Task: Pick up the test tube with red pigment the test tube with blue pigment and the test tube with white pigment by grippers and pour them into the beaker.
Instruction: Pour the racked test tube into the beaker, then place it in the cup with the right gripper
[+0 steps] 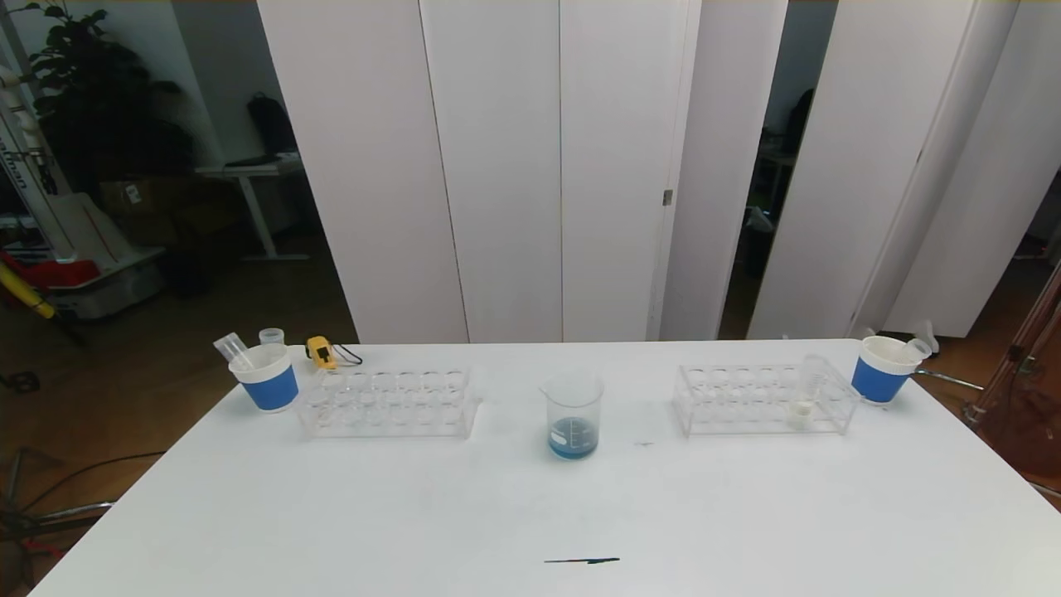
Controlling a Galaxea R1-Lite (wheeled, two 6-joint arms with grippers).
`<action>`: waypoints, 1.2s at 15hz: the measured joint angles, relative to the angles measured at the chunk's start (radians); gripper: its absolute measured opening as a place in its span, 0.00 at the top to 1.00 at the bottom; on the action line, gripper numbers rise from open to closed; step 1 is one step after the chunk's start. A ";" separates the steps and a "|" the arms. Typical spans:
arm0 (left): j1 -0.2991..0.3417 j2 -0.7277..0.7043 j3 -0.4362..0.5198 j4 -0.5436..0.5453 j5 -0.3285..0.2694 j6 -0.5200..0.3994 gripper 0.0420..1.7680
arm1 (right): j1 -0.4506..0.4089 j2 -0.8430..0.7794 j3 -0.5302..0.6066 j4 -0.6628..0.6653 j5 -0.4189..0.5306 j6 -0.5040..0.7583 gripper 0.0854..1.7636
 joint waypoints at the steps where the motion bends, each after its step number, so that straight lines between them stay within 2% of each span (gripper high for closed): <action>1: 0.000 0.000 0.000 0.000 0.001 -0.008 0.02 | 0.000 0.000 0.000 0.000 0.000 0.000 0.01; 18: 0.000 0.001 0.001 0.000 0.001 -0.011 0.02 | 0.000 0.000 -0.001 0.001 0.001 -0.006 0.01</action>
